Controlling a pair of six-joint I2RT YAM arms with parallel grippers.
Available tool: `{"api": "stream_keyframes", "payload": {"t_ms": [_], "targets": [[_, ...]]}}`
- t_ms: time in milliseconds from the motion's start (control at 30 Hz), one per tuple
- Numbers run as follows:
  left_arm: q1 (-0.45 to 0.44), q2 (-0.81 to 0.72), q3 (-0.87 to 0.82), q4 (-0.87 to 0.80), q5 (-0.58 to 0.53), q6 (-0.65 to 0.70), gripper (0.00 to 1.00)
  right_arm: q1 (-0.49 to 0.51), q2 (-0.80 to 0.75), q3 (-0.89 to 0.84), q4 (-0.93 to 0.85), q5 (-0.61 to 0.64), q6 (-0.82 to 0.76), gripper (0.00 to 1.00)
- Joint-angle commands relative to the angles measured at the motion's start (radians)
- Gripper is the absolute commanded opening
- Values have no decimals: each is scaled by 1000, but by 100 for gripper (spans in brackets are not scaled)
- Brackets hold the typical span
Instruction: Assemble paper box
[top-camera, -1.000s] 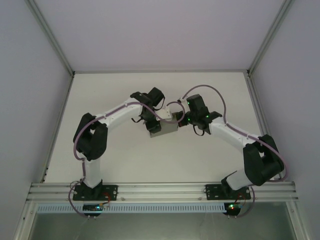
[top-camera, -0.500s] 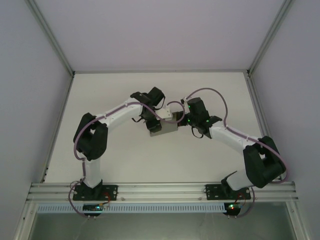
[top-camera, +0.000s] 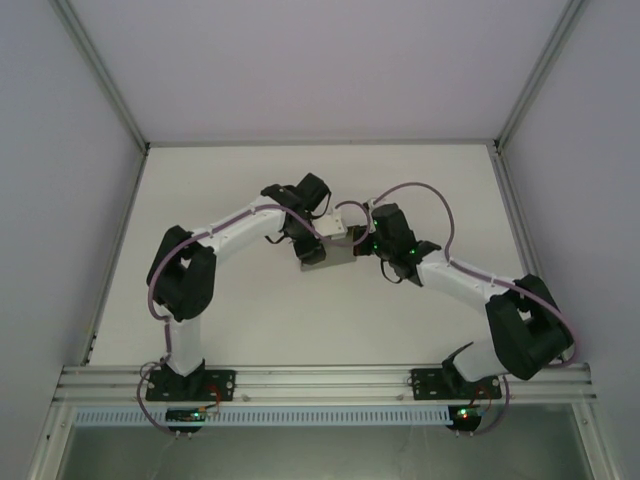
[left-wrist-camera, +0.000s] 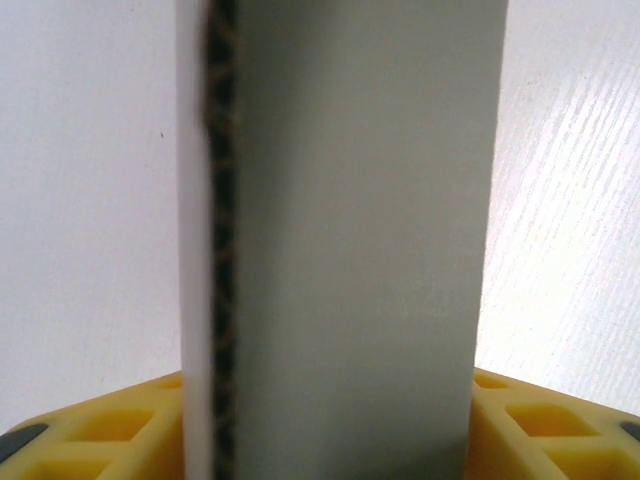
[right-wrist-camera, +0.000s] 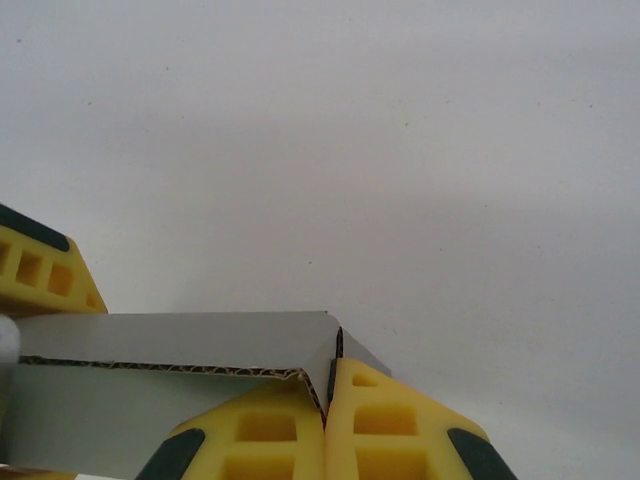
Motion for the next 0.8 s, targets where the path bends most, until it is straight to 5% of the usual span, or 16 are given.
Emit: {"api": "stream_keyframes", "payload": {"t_ms": [0,367,600,767], "targets": [[4,-20,0,3,24,-13,63,10,46,-83,-129,58,24,0],[10,-185,-88,86,21,-82,100,53,60,72,-320,118,42,0],[52,-351,-266,200,-61,-236,98,79,89,103,-345,146,58,0],[111,-366,-292,215,-12,-321,69,101,101,147,-400,175,52,0]]}}
